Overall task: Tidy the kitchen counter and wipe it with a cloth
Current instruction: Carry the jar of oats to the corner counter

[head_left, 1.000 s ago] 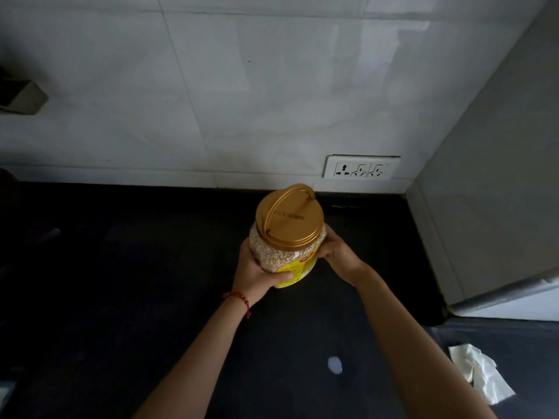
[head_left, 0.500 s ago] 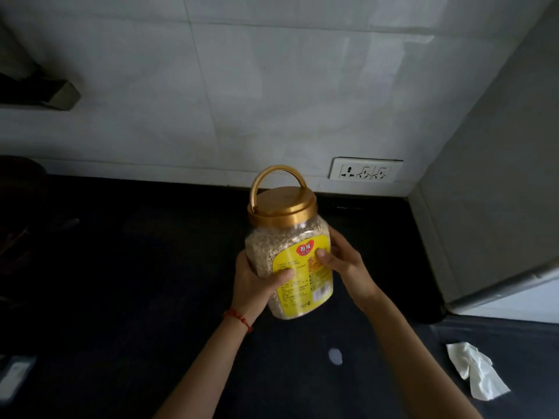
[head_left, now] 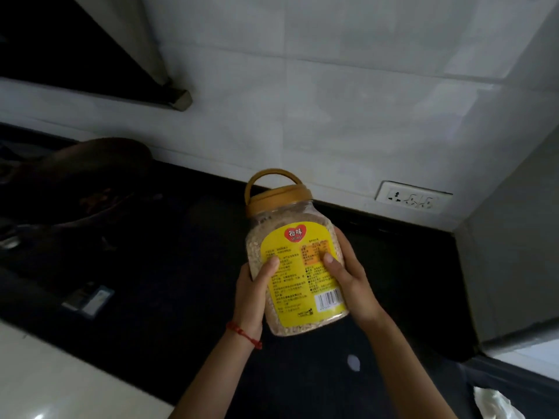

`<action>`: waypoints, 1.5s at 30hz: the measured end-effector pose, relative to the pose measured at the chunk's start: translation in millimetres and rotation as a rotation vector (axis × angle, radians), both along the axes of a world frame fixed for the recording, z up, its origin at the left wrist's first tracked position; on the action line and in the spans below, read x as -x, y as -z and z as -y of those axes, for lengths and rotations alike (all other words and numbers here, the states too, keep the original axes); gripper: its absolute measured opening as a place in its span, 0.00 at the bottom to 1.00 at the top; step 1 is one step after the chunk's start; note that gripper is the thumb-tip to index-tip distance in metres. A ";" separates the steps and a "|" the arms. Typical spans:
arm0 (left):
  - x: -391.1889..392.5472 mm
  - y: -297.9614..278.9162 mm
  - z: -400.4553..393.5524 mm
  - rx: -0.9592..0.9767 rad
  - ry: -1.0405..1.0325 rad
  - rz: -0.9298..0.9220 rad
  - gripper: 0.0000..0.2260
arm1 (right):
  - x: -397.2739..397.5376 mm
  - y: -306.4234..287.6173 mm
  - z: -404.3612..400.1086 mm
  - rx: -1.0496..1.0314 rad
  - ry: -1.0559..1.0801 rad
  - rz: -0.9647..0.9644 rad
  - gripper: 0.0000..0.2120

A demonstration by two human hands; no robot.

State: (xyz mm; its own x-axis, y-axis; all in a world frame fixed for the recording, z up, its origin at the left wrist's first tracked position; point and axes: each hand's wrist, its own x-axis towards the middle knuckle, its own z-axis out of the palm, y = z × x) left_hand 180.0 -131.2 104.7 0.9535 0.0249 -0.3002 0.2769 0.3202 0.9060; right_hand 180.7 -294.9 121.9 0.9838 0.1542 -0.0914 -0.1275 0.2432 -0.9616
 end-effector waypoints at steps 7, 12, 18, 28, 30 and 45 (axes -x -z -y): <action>50.9 -11.2 -97.3 -0.083 -0.224 0.038 0.18 | 37.0 3.6 -106.7 -0.074 -0.092 -0.037 0.23; 94.3 -5.5 -178.7 -0.059 -0.395 -0.007 0.27 | 62.7 6.9 -193.0 -0.071 -0.215 -0.044 0.26; 159.9 9.7 -301.9 -0.048 -0.517 -0.052 0.26 | 108.6 17.2 -322.0 -0.049 -0.304 -0.091 0.27; 266.8 23.8 -513.4 -0.031 -0.749 -0.116 0.37 | 174.8 35.9 -549.1 0.058 -0.579 -0.062 0.30; 278.7 24.1 -545.2 -0.050 -0.790 -0.116 0.38 | 177.7 35.0 -585.3 0.070 -0.643 -0.042 0.29; 248.3 35.5 -767.7 -0.039 -1.119 -0.161 0.39 | 113.4 54.1 -859.6 0.197 -0.973 0.055 0.52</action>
